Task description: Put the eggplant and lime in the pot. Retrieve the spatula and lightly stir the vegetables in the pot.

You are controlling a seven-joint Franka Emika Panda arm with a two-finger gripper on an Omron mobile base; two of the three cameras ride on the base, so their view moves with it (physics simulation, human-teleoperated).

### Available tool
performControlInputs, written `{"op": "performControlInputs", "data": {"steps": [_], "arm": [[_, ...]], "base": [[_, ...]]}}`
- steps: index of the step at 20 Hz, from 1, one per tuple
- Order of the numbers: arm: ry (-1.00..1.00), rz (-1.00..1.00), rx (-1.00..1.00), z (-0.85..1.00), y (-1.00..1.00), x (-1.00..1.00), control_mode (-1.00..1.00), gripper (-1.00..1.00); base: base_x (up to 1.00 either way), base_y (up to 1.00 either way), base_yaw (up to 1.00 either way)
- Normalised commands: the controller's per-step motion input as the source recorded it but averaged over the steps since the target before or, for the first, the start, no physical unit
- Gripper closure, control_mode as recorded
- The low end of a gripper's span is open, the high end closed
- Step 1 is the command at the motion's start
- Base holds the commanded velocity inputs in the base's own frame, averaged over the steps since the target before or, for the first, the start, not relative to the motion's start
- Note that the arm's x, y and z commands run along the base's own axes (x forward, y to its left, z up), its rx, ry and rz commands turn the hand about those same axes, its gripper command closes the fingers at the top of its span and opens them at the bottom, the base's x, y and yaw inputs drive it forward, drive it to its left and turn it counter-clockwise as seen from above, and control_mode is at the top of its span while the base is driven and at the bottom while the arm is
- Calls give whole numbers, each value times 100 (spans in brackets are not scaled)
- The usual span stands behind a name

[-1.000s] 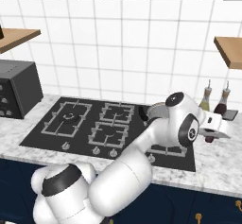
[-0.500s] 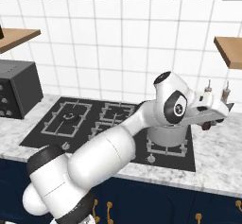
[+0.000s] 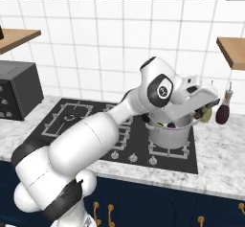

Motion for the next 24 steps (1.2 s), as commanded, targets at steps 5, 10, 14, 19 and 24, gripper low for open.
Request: {"op": "performControlInputs", "data": {"steps": [5,10,14,19,24], "arm": [[27,18,-2,18,48,-5,-100,100],[32,21,-5,27,38,-5,-100,100],[50,23,-2,18,19,0,-100,100],[52,23,0,16,25,0,-100,100],[28,12,-6,19,19,8,-100,100]], "base": [[0,0,0],[0,0,0],[0,0,0],[0,0,0],[0,0,0]]}}
